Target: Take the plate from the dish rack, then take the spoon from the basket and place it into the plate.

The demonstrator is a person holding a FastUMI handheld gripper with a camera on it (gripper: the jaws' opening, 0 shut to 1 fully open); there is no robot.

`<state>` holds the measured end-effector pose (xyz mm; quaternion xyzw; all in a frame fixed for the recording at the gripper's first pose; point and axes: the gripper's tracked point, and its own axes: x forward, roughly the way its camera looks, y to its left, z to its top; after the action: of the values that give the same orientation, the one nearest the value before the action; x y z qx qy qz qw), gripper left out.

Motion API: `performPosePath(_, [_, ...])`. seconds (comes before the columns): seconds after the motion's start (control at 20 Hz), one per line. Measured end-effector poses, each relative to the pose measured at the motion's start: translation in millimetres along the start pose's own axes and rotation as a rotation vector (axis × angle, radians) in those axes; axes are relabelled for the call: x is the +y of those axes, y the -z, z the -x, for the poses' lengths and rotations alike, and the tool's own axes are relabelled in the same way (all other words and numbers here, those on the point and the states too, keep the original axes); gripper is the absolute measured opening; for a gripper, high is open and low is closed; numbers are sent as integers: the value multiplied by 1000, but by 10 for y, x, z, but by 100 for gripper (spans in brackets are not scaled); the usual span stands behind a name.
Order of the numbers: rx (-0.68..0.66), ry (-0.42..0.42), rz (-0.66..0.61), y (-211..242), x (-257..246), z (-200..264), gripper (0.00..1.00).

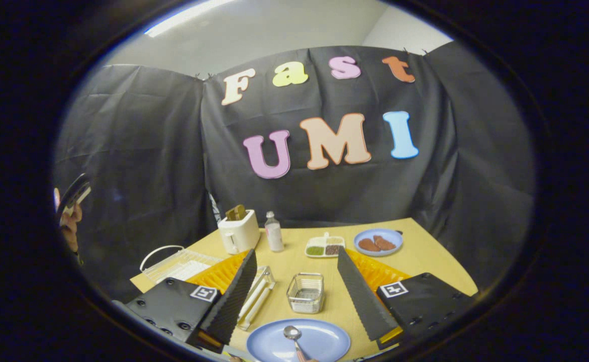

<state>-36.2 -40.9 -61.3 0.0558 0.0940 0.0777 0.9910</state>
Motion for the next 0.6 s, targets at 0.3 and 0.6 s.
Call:
performPosePath(0.3, [-106, 14, 24, -424, 114, -154, 100])
performPosePath(0.6, [-102, 10, 4, -454, 245, -253, 100])
